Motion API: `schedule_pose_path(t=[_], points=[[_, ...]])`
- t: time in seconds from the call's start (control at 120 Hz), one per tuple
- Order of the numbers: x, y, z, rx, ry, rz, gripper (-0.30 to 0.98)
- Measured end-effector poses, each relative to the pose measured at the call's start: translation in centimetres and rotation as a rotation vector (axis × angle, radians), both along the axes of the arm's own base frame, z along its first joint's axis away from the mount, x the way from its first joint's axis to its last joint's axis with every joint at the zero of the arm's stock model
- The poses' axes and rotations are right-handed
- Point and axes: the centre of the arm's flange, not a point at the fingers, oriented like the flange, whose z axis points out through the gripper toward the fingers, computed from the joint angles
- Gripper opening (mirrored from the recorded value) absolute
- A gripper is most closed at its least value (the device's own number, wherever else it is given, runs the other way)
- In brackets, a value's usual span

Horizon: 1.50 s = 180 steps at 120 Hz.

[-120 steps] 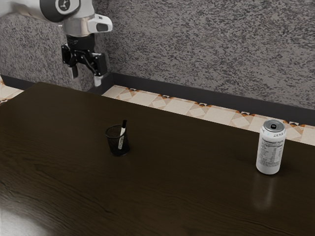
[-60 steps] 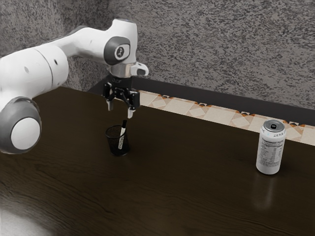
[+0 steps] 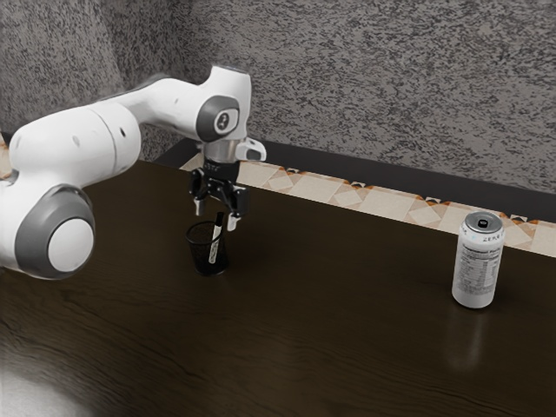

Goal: Take the marker out of the pen holder and place it to the left of the pen holder.

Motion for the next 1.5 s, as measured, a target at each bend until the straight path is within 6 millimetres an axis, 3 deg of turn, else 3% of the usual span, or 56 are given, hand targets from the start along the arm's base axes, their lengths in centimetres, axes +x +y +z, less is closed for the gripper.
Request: schedule_pose_path(t=[0.35, 0.725, 1.075, 1.258, 1.367, 1.5], points=[[0.7, -0.1, -0.2, -0.008, -0.043, -0.031, 0.68], [0.8, -0.2, -0.5, -0.015, -0.050, -0.045, 0.27], [0.7, -0.1, -0.2, -0.016, -0.051, -0.050, 0.14], [0.7, -0.1, -0.2, -0.015, -0.051, -0.051, -0.02], [0.7, 0.0, 0.5, -0.011, -0.060, -0.052, -0.06], [0.4, 0.0, 3.0, -0.006, -0.083, -0.052, -0.08]])
